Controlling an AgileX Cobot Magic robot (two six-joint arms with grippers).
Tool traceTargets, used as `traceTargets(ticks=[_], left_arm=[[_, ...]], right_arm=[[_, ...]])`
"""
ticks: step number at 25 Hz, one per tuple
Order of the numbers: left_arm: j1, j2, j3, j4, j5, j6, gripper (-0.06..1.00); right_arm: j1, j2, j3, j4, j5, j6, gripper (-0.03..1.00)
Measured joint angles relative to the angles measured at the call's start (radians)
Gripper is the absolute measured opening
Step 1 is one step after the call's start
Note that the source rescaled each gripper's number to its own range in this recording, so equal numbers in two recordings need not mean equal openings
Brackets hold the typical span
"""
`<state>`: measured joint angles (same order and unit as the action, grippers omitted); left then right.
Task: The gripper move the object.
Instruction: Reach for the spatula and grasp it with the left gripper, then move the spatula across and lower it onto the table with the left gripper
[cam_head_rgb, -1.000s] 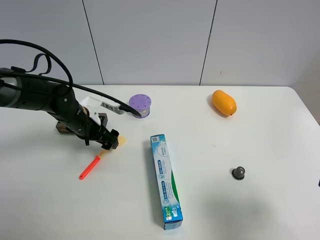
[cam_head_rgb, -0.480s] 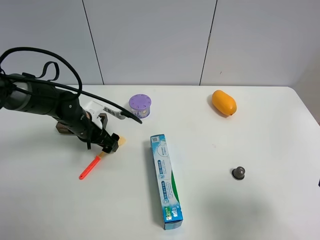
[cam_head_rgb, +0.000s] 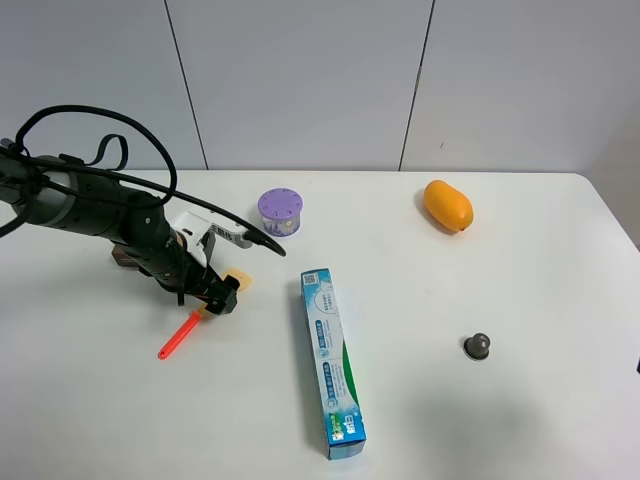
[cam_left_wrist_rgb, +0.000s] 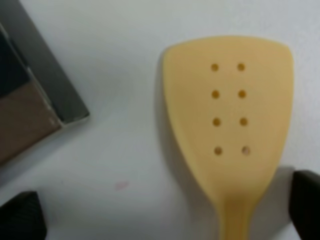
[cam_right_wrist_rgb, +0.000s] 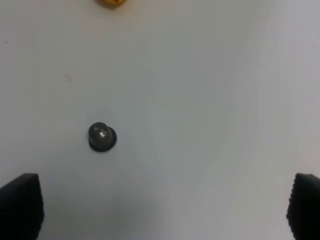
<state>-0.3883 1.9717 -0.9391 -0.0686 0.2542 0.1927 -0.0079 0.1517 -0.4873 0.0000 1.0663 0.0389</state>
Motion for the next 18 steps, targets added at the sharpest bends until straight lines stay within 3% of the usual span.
traceTargets(ticks=[4, 6, 8, 13, 14, 18], left_arm=[[0.000, 0.000, 0.000, -0.001, 0.001, -0.002, 0.99], [0.000, 0.001, 0.000, -0.004, 0.003, -0.002, 0.91], [0.000, 0.001, 0.000, -0.005, 0.009, -0.002, 0.75], [0.000, -0.003, -0.002, -0.004, 0.042, -0.002, 0.11], [0.000, -0.007, -0.002, -0.001, 0.045, -0.002, 0.03], [0.000, -0.039, 0.000, 0.003, 0.057, -0.002, 0.00]], right_arm=[[0.000, 0.000, 0.000, 0.000, 0.000, 0.000, 1.00], [0.000, 0.000, 0.000, 0.000, 0.000, 0.000, 1.00], [0.000, 0.000, 0.000, 0.000, 0.000, 0.000, 1.00], [0.000, 0.000, 0.000, 0.000, 0.000, 0.000, 1.00], [0.000, 0.000, 0.000, 0.000, 0.000, 0.000, 1.00], [0.000, 0.000, 0.000, 0.000, 0.000, 0.000, 1.00]])
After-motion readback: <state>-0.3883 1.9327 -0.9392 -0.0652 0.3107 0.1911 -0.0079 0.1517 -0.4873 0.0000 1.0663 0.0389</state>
